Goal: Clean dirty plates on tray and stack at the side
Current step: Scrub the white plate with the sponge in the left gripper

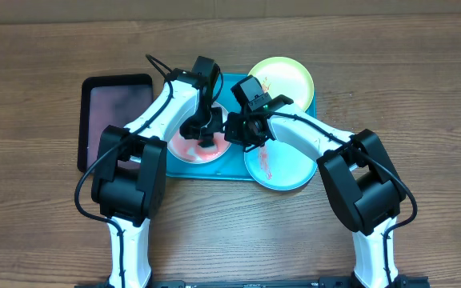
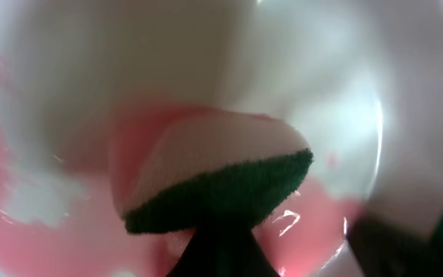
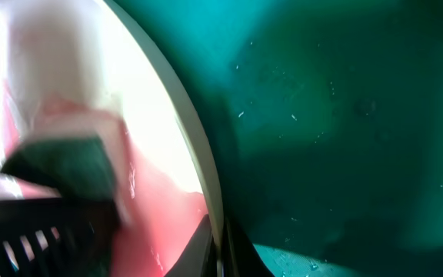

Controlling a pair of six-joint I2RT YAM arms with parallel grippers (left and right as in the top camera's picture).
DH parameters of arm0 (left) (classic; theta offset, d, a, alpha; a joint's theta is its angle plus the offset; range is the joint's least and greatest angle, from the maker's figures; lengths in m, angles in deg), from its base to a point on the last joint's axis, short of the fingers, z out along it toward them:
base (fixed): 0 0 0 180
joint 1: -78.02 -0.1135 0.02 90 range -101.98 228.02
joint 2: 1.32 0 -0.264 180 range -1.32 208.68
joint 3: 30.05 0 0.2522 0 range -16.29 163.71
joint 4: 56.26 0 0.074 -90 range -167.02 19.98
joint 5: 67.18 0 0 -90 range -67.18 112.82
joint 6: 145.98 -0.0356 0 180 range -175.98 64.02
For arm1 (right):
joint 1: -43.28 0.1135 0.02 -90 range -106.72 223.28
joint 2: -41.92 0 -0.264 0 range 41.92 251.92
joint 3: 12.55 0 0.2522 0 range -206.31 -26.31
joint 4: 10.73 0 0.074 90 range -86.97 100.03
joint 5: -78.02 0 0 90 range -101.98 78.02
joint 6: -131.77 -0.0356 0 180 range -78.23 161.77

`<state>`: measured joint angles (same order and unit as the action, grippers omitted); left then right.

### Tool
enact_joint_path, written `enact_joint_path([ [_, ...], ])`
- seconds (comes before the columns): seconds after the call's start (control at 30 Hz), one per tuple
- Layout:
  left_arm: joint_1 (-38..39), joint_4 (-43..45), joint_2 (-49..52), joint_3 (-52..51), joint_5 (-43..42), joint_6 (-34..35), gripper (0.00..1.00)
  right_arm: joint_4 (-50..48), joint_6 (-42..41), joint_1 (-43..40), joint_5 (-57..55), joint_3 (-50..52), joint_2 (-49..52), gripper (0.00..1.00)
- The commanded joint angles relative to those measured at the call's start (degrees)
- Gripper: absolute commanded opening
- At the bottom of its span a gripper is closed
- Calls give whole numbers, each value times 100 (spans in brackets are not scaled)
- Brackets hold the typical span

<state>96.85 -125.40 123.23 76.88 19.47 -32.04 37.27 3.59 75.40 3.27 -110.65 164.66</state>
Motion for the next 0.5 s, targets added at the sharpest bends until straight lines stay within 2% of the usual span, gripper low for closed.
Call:
enact_joint_path([
  [0.0, -125, 361, 472, 140, 1604, 752, 4, 103, 66, 39, 157, 35, 81, 4],
  [0.27, -55, -101, 472, 455, 2953, 1303, 4, 101, 66, 39, 138, 35, 81, 4],
  [0.37, -24, -446, 472, 455, 2846, 1259, 4, 101, 66, 39, 136, 35, 81, 4],
  [0.47, 9, -855, 472, 455, 2181, 645, 4, 101, 66, 39, 138, 35, 81, 4],
])
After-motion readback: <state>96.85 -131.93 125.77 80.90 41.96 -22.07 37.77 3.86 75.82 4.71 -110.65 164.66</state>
